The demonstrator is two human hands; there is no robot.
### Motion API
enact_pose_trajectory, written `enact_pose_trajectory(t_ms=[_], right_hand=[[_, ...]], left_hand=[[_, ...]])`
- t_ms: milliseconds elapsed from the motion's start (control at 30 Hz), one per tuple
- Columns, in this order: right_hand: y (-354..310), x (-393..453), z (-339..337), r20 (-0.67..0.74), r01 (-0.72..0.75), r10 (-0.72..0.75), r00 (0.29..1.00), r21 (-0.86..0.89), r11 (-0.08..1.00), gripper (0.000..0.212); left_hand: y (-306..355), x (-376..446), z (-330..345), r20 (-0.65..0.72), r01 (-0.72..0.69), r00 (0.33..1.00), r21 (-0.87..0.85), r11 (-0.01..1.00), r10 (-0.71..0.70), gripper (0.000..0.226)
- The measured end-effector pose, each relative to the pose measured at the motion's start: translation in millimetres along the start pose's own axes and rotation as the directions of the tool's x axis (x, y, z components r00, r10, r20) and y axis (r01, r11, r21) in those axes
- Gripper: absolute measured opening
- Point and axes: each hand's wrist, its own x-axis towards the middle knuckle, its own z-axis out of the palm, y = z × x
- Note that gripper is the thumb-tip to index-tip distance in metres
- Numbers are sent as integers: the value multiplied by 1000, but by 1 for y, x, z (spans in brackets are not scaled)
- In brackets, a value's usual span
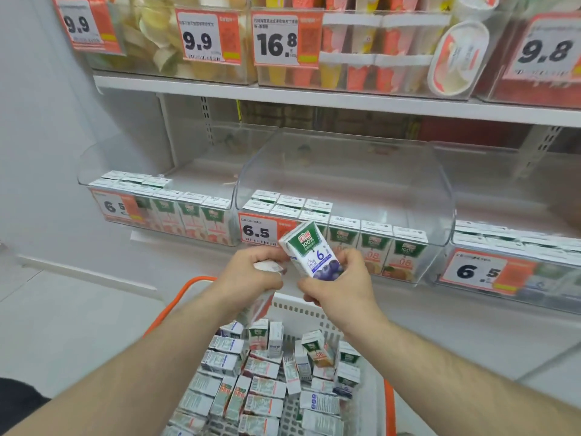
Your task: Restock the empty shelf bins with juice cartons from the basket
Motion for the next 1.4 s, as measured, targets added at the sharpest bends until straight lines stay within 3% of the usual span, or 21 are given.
enact_pose_trajectory(t_ms=[133, 267, 333, 400, 467, 533, 600, 667, 733, 900, 1067, 1233, 1333, 1400], right_hand=[[7, -7, -24, -18, -8, 7, 1000, -21, 1000, 54], [2, -11, -62, 48, -2, 13, 999, -217, 976, 59], [-3, -16, -86, -32, 74, -93, 995, -383, 921, 40], [-5, -21, -107, -205, 162, -273, 940, -435, 885, 32], [-6, -30, -119, -268, 263, -409, 872, -448, 855, 43], [-5, -38, -123, -218, 302, -464, 859, -516, 802, 62], [-1, -37, -130, -226, 314, -522, 822, -585, 748, 60], [-1, -29, -143, -339, 324, -535, 774, -515, 794, 34], [-5, -20, -160, -445, 303, -448, 776, -360, 882, 15], [-26, -6, -210, -682, 374, -386, 621, -175, 911, 8], [-38, 16, -268, -808, 311, -195, 556, -16, 950, 19], [-37, 26, -306, -876, 255, -316, 363, -233, 938, 21], [-26, 32, -320, -864, 81, -364, 349, -360, 930, 38], [-16, 37, -327, -829, -19, -402, 389, -444, 896, 42]], left_hand=[[17, -5, 33, 145, -72, 987, 25, 997, 67, 30], [25, 0, 69, 40, -148, 989, 220, 964, 143, 20], [27, 1, 81, 43, -216, 976, 327, 920, 214, 18], [31, -1, 94, 78, -284, 958, 377, 882, 275, 17], [39, -3, 110, 117, -344, 938, 437, 831, 327, 13], [46, -2, 128, 179, -396, 917, 519, 757, 356, 17], [55, 0, 146, 229, -450, 892, 537, 713, 391, 22], [67, 2, 162, 238, -470, 882, 474, 745, 406, 9], [78, 2, 176, 232, -471, 882, 395, 789, 411, 24], [84, 5, 206, 126, -494, 868, 323, 807, 481, 56], [79, 9, 229, 107, -375, 927, 335, 865, 360, 73], [84, 7, 244, 109, -317, 948, 340, 885, 298, 69], [82, 9, 246, 108, -301, 954, 359, 883, 281, 65], [81, 9, 245, 111, -307, 952, 368, 877, 286, 60]])
